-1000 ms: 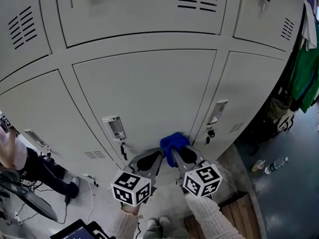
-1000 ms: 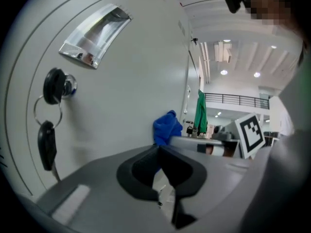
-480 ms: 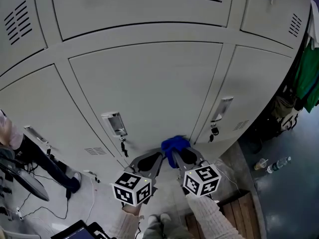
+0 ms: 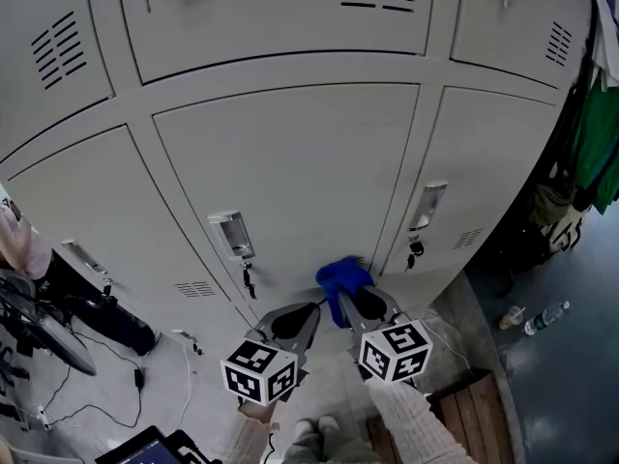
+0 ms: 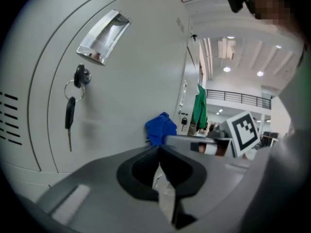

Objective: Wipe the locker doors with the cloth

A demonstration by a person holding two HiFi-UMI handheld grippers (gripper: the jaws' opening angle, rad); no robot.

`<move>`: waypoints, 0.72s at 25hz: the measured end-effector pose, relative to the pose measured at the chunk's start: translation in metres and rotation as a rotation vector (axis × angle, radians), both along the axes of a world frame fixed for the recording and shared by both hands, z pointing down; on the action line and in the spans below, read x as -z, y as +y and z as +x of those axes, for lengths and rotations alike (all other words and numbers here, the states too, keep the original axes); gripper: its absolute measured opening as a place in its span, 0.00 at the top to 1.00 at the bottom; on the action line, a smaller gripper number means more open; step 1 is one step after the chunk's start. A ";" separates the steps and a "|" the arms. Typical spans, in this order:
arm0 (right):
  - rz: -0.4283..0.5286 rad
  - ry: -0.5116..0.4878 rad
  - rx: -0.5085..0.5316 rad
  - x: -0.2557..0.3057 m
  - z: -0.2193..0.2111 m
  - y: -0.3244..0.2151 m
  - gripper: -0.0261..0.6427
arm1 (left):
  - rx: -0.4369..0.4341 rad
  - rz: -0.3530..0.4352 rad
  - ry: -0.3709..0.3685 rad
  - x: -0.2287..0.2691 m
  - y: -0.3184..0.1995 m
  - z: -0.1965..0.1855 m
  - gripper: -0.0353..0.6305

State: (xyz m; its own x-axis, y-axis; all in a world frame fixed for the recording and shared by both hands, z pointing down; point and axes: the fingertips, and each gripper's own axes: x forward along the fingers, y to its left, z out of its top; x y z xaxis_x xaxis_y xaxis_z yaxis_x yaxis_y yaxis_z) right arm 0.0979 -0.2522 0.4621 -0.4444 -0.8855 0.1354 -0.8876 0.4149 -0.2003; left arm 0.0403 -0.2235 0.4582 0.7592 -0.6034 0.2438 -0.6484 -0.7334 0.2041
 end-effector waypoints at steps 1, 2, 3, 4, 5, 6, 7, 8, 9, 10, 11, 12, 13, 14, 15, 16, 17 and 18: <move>0.015 -0.006 0.009 0.003 -0.002 0.006 0.87 | -0.003 0.007 0.000 0.003 0.003 -0.001 0.94; 0.024 -0.012 0.019 0.005 -0.004 0.013 0.87 | -0.005 0.012 0.000 0.006 0.006 -0.002 0.94; 0.027 -0.019 0.027 0.006 -0.006 0.020 0.87 | -0.005 0.018 0.002 0.009 0.009 -0.004 0.94; 0.029 -0.025 0.035 0.008 -0.008 0.026 0.87 | -0.003 0.025 0.004 0.013 0.012 -0.006 0.94; 0.031 -0.029 0.042 0.009 -0.010 0.031 0.87 | 0.001 0.033 0.007 0.017 0.014 -0.009 0.94; 0.038 -0.028 0.049 0.012 -0.012 0.036 0.87 | 0.006 0.044 0.010 0.021 0.016 -0.012 0.94; 0.048 -0.025 0.058 0.015 -0.015 0.041 0.87 | 0.009 0.057 0.014 0.026 0.019 -0.014 0.94; 0.061 -0.018 0.068 0.019 -0.018 0.045 0.87 | 0.010 0.070 0.018 0.031 0.021 -0.016 0.94; 0.075 -0.012 0.081 0.023 -0.023 0.051 0.87 | 0.009 0.082 0.022 0.035 0.025 -0.017 0.94; 0.087 -0.006 0.095 0.027 -0.028 0.056 0.87 | 0.004 0.093 0.024 0.039 0.028 -0.019 0.94; 0.097 -0.003 0.107 0.030 -0.033 0.061 0.87 | -0.001 0.103 0.022 0.042 0.032 -0.021 0.94; 0.105 -0.002 0.116 0.032 -0.038 0.066 0.87 | -0.004 0.112 0.020 0.044 0.036 -0.024 0.94; 0.111 -0.004 0.122 0.035 -0.042 0.070 0.87 | -0.002 0.121 0.021 0.047 0.038 -0.027 0.94; 0.118 -0.006 0.126 0.037 -0.045 0.073 0.87 | 0.003 0.128 0.024 0.050 0.039 -0.030 0.94; 0.124 -0.007 0.129 0.039 -0.047 0.075 0.87 | 0.009 0.134 0.030 0.052 0.040 -0.032 0.94; 0.129 -0.009 0.130 0.041 -0.048 0.077 0.87 | 0.014 0.137 0.035 0.053 0.042 -0.034 0.94; 0.134 -0.011 0.130 0.043 -0.049 0.078 0.87 | 0.016 0.138 0.039 0.053 0.043 -0.035 0.94; 0.138 -0.014 0.130 0.044 -0.049 0.079 0.87 | 0.015 0.139 0.039 0.053 0.045 -0.035 0.94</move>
